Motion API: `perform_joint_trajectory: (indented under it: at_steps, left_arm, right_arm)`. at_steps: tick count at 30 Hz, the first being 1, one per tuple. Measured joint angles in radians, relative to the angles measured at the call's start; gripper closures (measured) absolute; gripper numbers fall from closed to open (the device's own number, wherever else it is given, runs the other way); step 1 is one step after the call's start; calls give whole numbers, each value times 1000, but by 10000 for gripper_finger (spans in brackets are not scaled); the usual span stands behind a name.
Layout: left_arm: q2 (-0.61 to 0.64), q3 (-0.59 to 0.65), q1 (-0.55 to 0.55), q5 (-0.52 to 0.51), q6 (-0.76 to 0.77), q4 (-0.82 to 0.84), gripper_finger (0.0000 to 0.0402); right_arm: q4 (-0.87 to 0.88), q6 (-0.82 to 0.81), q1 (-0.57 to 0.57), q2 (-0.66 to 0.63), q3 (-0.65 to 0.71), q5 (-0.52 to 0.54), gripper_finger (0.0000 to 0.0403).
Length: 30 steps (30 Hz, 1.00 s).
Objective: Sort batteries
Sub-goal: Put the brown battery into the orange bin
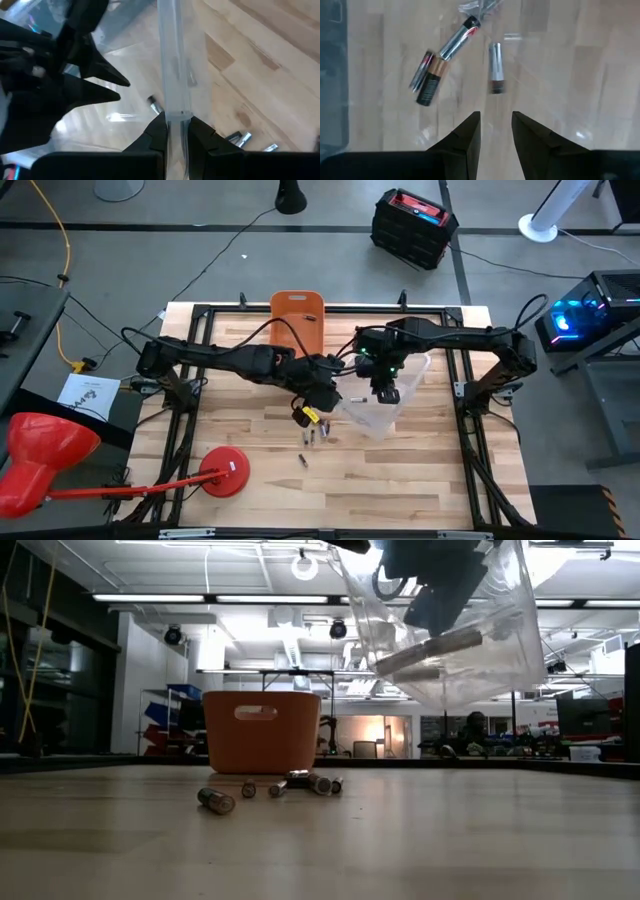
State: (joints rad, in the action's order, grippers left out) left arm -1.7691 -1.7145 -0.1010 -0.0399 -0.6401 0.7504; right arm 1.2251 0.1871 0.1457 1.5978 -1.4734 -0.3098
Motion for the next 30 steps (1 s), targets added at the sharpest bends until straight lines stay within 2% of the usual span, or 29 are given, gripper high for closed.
perform_joint_trajectory:
  at_steps: [3, 8, 17, 22, 27, 30]
  left_arm:
    - [-1, 0, -1, -16, -8, 12, 378]
    - [-2, 1, -14, -173, -60, -5, 378]
    - [9, 3, -12, -167, -64, 6, 375]
    - [11, 3, -25, -223, -66, -8, 375]
    - [11, 3, -42, -220, -67, 0, 376]
    - [11, 3, -50, -243, -76, 0, 374]
  right_arm:
    - [-8, 5, 0, 10, 0, 18, 297]
    - [-12, 20, 0, 64, -1, 25, 297]
    - [-19, 34, -2, 112, -3, 26, 297]
    - [-40, 70, -16, 112, -3, 277, 297]
    - [-18, 128, -16, 109, -26, 301, 297]
    - [6, 164, -16, 108, -56, 360, 297]
